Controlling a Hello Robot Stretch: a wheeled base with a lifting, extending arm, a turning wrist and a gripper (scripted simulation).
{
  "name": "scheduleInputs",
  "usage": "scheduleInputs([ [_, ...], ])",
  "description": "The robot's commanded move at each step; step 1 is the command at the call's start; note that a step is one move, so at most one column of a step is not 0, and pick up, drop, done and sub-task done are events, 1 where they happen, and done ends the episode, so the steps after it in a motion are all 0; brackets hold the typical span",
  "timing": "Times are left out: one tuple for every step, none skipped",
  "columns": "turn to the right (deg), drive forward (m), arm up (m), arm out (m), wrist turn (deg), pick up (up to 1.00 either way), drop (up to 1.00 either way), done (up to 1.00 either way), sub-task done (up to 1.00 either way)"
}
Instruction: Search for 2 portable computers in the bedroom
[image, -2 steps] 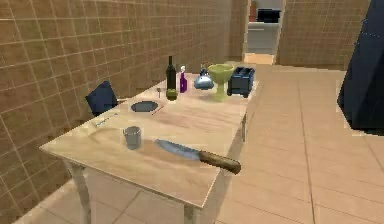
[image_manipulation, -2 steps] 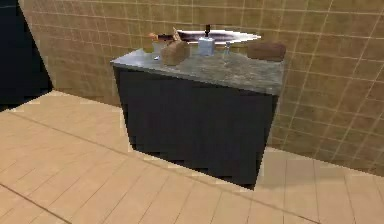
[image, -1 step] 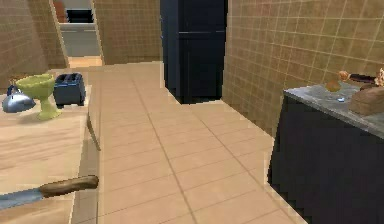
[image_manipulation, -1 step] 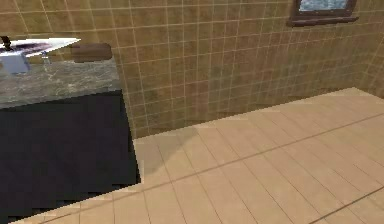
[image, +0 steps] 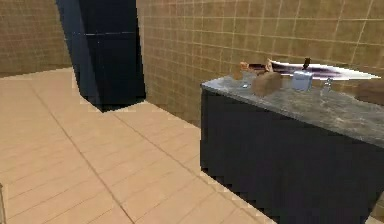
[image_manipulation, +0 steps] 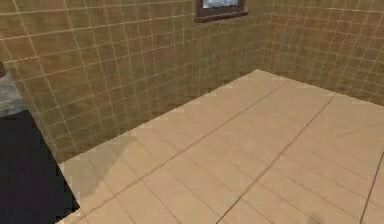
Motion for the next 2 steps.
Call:
scheduleInputs([
  [0.0, 0.4, 0.0, 0.0, 0.0, 0.0, 0.0, 0.0, 0.0],
  [-42.0, 0.0, 0.0, 0.0, 0.0, 0.0, 0.0, 0.0, 0.0],
])
